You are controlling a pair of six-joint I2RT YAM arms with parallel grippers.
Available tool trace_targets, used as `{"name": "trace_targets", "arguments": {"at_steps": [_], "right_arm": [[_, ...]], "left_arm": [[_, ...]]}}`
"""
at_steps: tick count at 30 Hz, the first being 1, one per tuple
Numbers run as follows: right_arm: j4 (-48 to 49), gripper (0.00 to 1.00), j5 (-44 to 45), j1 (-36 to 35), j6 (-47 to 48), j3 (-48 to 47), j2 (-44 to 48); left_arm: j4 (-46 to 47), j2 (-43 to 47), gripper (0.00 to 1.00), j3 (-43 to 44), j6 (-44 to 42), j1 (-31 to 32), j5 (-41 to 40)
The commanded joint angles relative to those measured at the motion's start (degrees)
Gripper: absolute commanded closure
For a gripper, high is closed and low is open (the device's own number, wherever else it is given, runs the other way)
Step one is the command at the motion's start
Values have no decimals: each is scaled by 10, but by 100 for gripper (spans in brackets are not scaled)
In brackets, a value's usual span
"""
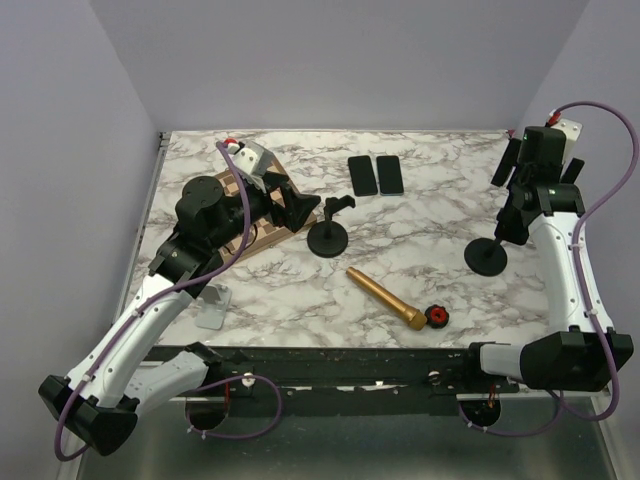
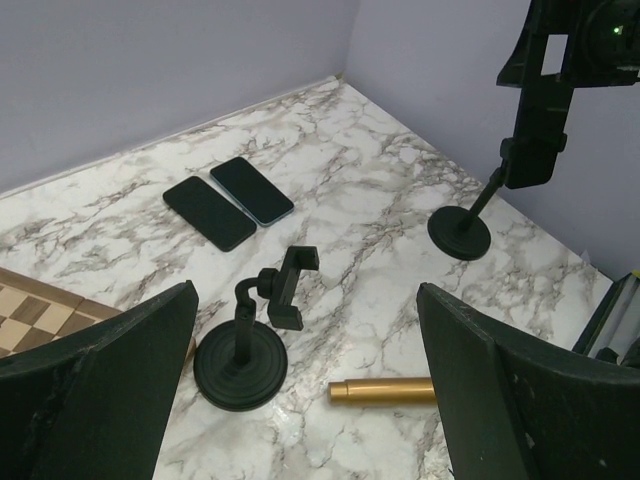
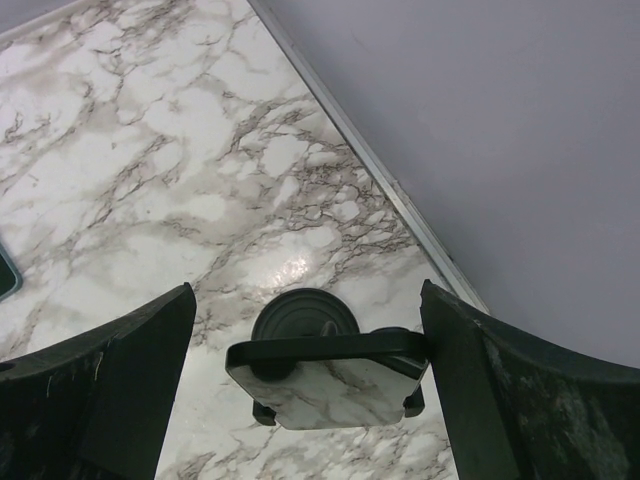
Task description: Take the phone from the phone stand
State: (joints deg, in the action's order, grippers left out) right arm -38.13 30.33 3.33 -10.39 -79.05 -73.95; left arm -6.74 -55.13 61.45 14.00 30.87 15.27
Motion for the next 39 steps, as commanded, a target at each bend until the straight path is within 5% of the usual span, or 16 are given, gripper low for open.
{"name": "trace_targets", "arguments": {"at_steps": [1,12,24,34,39], "right_arm": [[-16,0,-9,1,11,22,23],[-18,1,30,1,-12,60,44],[3,19,-21,1,1,81,40],[-41,77,-49,1,-19,31,33],[-58,95,-112,1,-38,6,26]], "left_arm": [[16,-3,1,6,14,3,30],[20,-20,2,6,24,2,46],[23,-29,2,2,19,3,48],[32,-38,2,3,32,3,69],[27,-52,3,13,26,3,75]]}}
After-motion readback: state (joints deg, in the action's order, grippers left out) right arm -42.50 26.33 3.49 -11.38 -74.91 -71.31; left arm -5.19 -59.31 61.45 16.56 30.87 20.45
